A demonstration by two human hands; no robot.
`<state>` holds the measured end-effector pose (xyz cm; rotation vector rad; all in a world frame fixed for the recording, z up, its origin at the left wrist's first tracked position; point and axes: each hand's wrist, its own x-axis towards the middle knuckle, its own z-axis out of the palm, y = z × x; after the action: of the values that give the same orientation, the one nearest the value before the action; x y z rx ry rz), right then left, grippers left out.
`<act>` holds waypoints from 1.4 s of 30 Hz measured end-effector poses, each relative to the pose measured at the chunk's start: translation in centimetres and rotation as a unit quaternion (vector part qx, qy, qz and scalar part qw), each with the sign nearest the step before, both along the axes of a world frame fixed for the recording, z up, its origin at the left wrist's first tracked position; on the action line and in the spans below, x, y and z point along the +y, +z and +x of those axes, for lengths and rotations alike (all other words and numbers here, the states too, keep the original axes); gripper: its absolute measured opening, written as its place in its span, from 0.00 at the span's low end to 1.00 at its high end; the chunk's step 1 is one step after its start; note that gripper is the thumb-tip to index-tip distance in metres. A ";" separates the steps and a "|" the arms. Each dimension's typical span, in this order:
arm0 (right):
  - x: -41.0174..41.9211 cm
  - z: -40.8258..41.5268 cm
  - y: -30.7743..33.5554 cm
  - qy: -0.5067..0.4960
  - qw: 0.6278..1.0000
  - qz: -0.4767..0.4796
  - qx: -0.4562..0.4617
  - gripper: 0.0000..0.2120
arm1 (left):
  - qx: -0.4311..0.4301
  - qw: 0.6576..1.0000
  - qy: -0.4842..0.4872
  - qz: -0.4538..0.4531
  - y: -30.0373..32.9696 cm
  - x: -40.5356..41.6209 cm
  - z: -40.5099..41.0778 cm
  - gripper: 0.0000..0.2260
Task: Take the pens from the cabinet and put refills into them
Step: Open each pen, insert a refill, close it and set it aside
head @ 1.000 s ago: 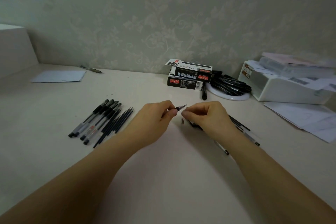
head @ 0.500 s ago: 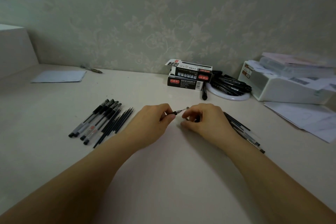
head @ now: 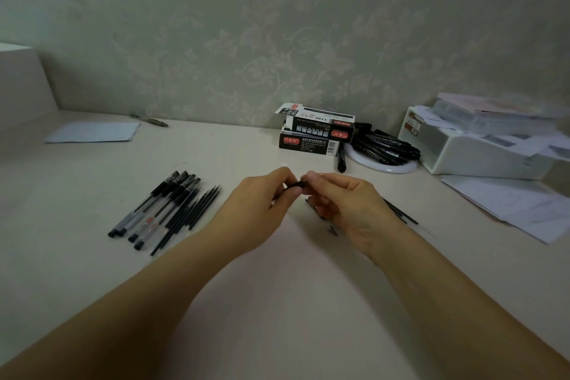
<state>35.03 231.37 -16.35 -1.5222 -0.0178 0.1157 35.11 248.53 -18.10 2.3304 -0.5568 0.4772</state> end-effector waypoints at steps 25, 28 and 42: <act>-8.2 3.8 -1.6 -0.190 0.818 -0.534 -0.098 0.13 | 0.097 0.965 0.216 0.113 1.0 4.7 1.0 0.08; -8.2 3.7 -1.6 -0.190 0.816 -0.538 -0.097 0.13 | 0.120 0.959 0.213 0.142 1.0 4.7 0.9 0.07; -5.8 3.0 0.1 -0.248 0.824 -0.421 -0.288 0.07 | 0.122 0.935 0.242 0.231 0.6 4.4 0.8 0.08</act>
<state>38.03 225.54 -16.28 -2.3411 -0.0582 -0.8725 35.95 252.92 -17.45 2.9381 0.0467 0.2843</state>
